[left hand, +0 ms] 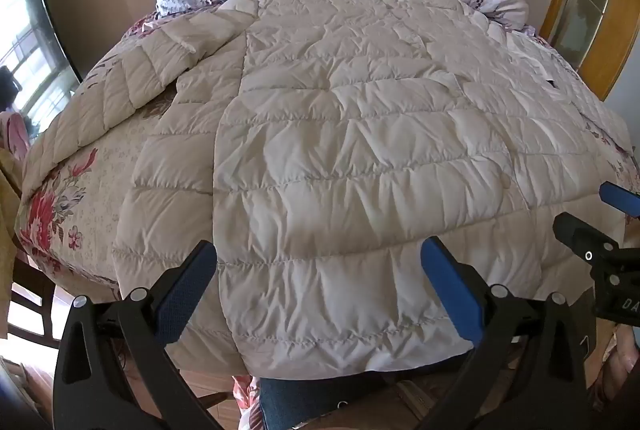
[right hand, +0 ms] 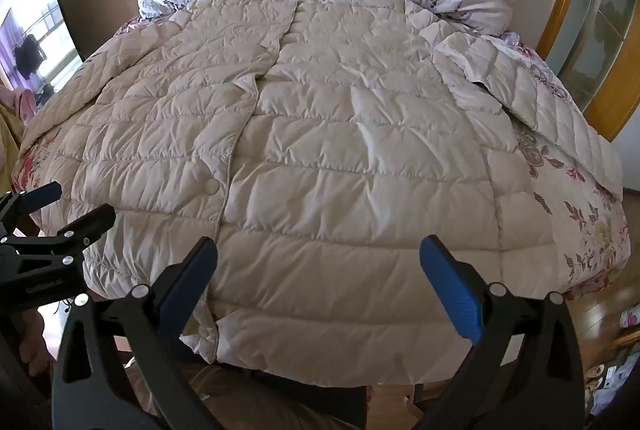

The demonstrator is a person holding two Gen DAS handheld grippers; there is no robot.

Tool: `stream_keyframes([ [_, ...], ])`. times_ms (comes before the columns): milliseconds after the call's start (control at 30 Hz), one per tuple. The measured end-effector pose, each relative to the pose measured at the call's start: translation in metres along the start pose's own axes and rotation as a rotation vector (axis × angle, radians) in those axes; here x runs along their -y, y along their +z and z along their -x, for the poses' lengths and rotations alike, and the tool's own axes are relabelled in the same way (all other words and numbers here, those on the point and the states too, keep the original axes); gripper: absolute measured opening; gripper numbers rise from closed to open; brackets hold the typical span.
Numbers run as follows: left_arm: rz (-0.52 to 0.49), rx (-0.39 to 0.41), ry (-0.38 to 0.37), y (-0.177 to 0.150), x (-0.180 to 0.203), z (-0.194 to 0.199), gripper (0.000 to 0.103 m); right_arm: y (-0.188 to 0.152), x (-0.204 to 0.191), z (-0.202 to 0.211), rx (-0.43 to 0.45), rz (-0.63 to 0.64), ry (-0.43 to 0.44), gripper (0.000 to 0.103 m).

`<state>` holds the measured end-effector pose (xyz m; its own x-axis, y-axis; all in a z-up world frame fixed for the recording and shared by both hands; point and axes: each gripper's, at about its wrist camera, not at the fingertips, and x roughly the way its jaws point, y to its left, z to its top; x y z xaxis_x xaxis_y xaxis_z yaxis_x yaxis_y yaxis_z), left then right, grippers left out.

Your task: Fold large clothes

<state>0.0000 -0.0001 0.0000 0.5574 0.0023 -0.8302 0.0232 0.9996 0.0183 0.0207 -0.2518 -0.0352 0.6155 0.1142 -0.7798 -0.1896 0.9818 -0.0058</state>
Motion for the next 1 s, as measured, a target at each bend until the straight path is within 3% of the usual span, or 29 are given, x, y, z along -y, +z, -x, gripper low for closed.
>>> stream_keyframes([
  [1000,-0.002,-0.005,0.003,-0.0001,0.0001,-0.0002,0.102,-0.0019,0.0021,-0.0026,-0.004,-0.006,0.010,0.101],
])
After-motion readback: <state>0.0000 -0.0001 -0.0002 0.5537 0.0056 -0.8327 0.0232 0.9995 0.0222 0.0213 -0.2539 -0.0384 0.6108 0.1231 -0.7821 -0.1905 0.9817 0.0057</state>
